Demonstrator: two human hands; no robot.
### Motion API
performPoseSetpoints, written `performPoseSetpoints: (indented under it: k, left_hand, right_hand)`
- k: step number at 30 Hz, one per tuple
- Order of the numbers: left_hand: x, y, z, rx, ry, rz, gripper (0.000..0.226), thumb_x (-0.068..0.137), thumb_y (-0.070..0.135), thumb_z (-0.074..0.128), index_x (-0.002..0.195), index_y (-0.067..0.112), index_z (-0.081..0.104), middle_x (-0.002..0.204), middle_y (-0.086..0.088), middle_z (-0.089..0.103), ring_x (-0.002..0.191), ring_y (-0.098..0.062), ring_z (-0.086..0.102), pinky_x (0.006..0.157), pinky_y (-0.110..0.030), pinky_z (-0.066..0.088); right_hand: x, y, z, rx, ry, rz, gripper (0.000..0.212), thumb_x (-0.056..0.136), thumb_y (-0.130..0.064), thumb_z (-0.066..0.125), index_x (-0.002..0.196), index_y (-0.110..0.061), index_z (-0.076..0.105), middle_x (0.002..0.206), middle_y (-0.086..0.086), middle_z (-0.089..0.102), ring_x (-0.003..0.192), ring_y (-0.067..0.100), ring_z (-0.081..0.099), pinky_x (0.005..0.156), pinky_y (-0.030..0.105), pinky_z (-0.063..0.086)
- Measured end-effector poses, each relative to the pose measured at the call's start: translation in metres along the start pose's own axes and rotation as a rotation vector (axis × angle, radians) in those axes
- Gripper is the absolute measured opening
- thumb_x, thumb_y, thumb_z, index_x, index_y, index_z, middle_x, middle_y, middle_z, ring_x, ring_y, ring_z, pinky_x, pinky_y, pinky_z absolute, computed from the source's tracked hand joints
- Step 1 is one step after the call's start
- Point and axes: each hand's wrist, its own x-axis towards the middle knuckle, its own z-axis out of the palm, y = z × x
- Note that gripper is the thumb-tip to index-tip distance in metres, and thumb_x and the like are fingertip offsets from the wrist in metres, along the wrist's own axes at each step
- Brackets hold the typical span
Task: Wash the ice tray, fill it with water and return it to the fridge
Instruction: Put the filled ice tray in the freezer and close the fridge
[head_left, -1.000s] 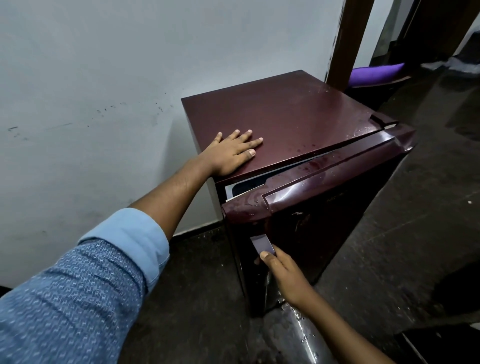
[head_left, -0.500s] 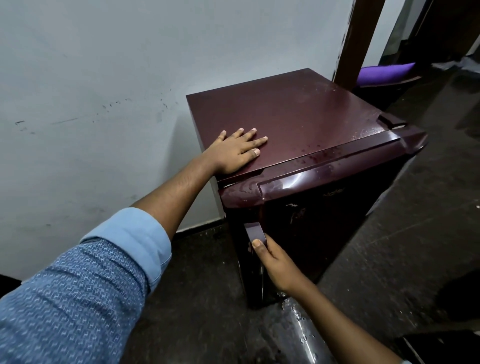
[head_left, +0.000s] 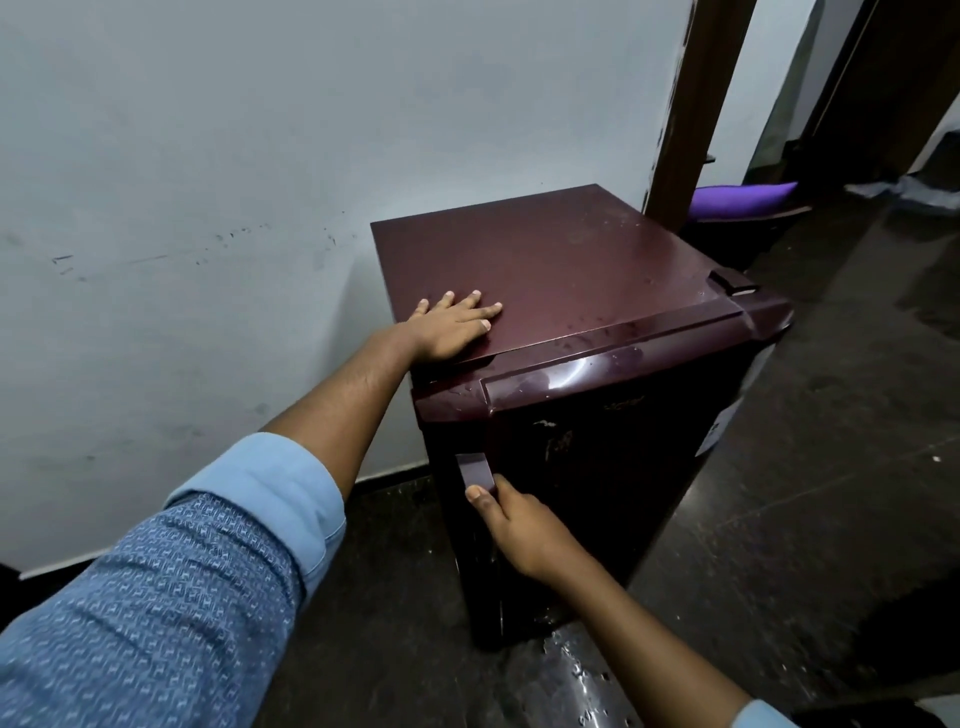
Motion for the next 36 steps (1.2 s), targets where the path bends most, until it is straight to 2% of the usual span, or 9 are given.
performPoseSetpoints:
  k: [5, 10, 13, 16, 19, 21, 27, 32, 36]
  left_hand:
    - [-0.025, 0.021, 0.014, -0.050, 0.113, -0.063, 0.060, 0.111, 0.057, 0.020, 0.167, 0.033, 0.026, 0.177, 0.000, 0.010, 0.163, -0.036, 0.006, 0.128, -0.058, 0.003]
    - [-0.045, 0.032, 0.032, 0.009, 0.193, -0.134, 0.076, 0.106, 0.069, 0.017, 0.168, 0.027, 0.022, 0.177, -0.004, 0.012, 0.162, -0.036, 0.011, 0.129, -0.058, 0.008]
    - [-0.058, 0.044, 0.043, -0.021, 0.235, -0.187, 0.080, 0.104, 0.073, 0.016, 0.168, 0.027, 0.019, 0.177, -0.003, 0.011, 0.163, -0.035, 0.009, 0.129, -0.060, 0.004]
    - [-0.069, 0.055, 0.052, 0.010, 0.281, -0.216, 0.083, 0.101, 0.077, 0.013, 0.169, 0.030, 0.013, 0.177, -0.004, 0.010, 0.163, -0.035, 0.009, 0.128, -0.065, 0.002]
    - [-0.081, 0.062, 0.062, 0.073, 0.342, -0.235, 0.084, 0.100, 0.079, 0.013, 0.169, 0.032, 0.007, 0.178, -0.004, 0.003, 0.163, -0.037, 0.006, 0.125, -0.070, 0.001]
    - [-0.089, 0.068, 0.071, 0.107, 0.405, -0.220, 0.081, 0.102, 0.076, 0.015, 0.169, 0.033, 0.000, 0.178, -0.004, -0.001, 0.163, -0.038, 0.003, 0.125, -0.070, 0.000]
    - [-0.103, 0.074, 0.087, 0.187, 0.423, -0.221, 0.090, 0.099, 0.080, 0.021, 0.169, 0.027, 0.002, 0.178, -0.008, -0.004, 0.162, -0.042, 0.000, 0.126, -0.068, 0.000]
    - [-0.100, 0.073, 0.071, 0.222, 0.307, -0.244, 0.127, 0.080, 0.094, 0.046, 0.168, 0.023, -0.009, 0.176, -0.012, -0.013, 0.162, -0.042, -0.005, 0.127, -0.068, 0.000]
    - [-0.084, 0.067, 0.050, 0.133, 0.196, -0.254, 0.149, 0.065, 0.094, 0.065, 0.168, 0.018, -0.010, 0.176, -0.013, -0.015, 0.162, -0.041, -0.008, 0.130, -0.061, -0.001]
  right_hand:
    - [-0.005, -0.007, -0.029, -0.306, 0.135, -0.094, 0.064, 0.103, -0.071, 0.027, 0.108, -0.021, 0.066, 0.108, 0.008, 0.074, 0.101, 0.033, 0.069, 0.081, 0.042, 0.054]
    - [-0.010, -0.014, -0.070, -0.402, 0.600, -0.400, 0.045, 0.107, -0.051, 0.042, 0.073, -0.022, 0.048, 0.074, 0.005, 0.064, 0.071, 0.033, 0.065, 0.059, 0.040, 0.043]
    - [0.001, -0.018, -0.095, -0.484, 0.814, -0.576, 0.037, 0.104, -0.036, 0.053, 0.074, -0.016, 0.052, 0.071, 0.008, 0.057, 0.063, 0.033, 0.057, 0.058, 0.043, 0.042]
    - [0.015, -0.021, -0.118, -0.605, 0.911, -0.583, 0.026, 0.101, -0.032, 0.057, 0.086, -0.011, 0.061, 0.089, 0.010, 0.060, 0.079, 0.033, 0.057, 0.069, 0.045, 0.045]
    - [0.028, -0.015, -0.131, -0.686, 0.834, -0.498, 0.044, 0.101, -0.042, 0.052, 0.124, -0.008, 0.066, 0.131, 0.017, 0.062, 0.120, 0.039, 0.057, 0.106, 0.053, 0.044]
    - [0.033, -0.009, -0.138, -0.724, 0.712, -0.414, 0.064, 0.104, -0.054, 0.041, 0.149, -0.011, 0.053, 0.155, 0.018, 0.048, 0.145, 0.041, 0.040, 0.124, 0.059, 0.023]
    - [0.039, 0.001, -0.162, -0.828, 0.486, -0.295, 0.087, 0.099, -0.080, 0.023, 0.168, -0.028, 0.013, 0.175, 0.008, 0.012, 0.161, 0.038, 0.003, 0.124, 0.062, -0.011]
    - [0.057, -0.011, -0.194, -0.922, 0.257, -0.285, 0.126, 0.071, -0.101, 0.024, 0.168, -0.026, -0.003, 0.176, 0.005, 0.001, 0.162, 0.035, -0.002, 0.124, 0.065, -0.009]
    - [0.073, -0.018, -0.207, -0.915, 0.132, -0.290, 0.140, 0.059, -0.105, 0.035, 0.168, -0.026, -0.004, 0.176, 0.001, -0.002, 0.162, 0.032, -0.002, 0.123, 0.067, -0.012]
